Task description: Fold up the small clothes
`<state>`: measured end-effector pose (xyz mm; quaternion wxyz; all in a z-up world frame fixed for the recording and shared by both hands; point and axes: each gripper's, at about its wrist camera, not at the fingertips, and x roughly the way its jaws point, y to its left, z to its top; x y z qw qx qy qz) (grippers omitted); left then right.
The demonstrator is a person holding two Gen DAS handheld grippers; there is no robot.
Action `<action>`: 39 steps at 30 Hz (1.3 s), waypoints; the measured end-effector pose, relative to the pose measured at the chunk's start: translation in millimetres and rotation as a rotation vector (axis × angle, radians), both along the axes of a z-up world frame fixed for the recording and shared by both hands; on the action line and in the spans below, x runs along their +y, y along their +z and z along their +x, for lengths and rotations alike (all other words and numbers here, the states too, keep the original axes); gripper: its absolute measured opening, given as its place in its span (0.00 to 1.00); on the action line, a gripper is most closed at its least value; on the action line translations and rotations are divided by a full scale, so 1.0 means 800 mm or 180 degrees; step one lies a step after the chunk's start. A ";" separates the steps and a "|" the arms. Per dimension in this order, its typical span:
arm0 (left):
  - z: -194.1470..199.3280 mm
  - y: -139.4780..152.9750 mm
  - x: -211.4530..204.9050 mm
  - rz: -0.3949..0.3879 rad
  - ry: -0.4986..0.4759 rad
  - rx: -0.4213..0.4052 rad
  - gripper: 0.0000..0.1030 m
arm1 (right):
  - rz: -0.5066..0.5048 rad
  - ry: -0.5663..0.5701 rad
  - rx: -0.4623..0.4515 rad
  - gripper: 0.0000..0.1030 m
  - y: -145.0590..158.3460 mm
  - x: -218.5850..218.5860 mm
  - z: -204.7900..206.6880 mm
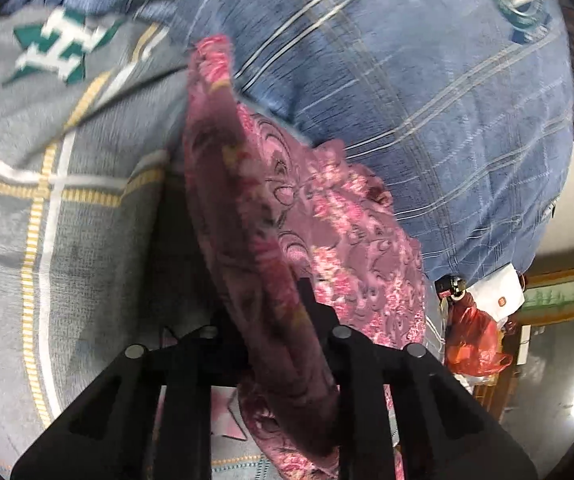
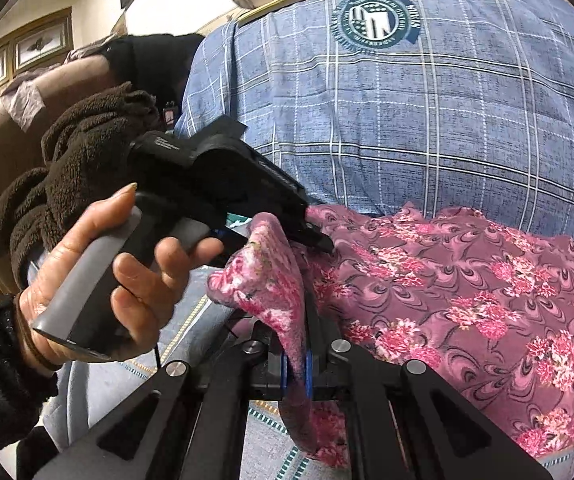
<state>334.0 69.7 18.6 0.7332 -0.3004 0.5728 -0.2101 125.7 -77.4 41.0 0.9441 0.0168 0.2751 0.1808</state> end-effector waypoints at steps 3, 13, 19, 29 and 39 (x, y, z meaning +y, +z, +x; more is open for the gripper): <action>-0.007 0.032 -0.019 0.0070 -0.0039 -0.0180 0.15 | 0.0143 -0.0060 -0.0028 0.05 0.008 -0.017 -0.006; -0.024 0.091 -0.120 0.0308 -0.0344 -0.0505 0.15 | 0.0579 -0.0390 -0.0191 0.05 0.037 -0.104 -0.046; -0.036 0.099 -0.203 0.0451 -0.0608 -0.0558 0.15 | 0.0975 -0.0687 -0.0139 0.05 0.029 -0.177 -0.068; -0.047 0.065 -0.346 0.0740 -0.1046 -0.0433 0.15 | 0.1501 -0.1157 -0.0040 0.05 0.002 -0.286 -0.094; -0.052 0.046 -0.377 0.0793 -0.1227 -0.0405 0.33 | 0.2323 -0.1525 0.0604 0.11 -0.079 -0.376 -0.080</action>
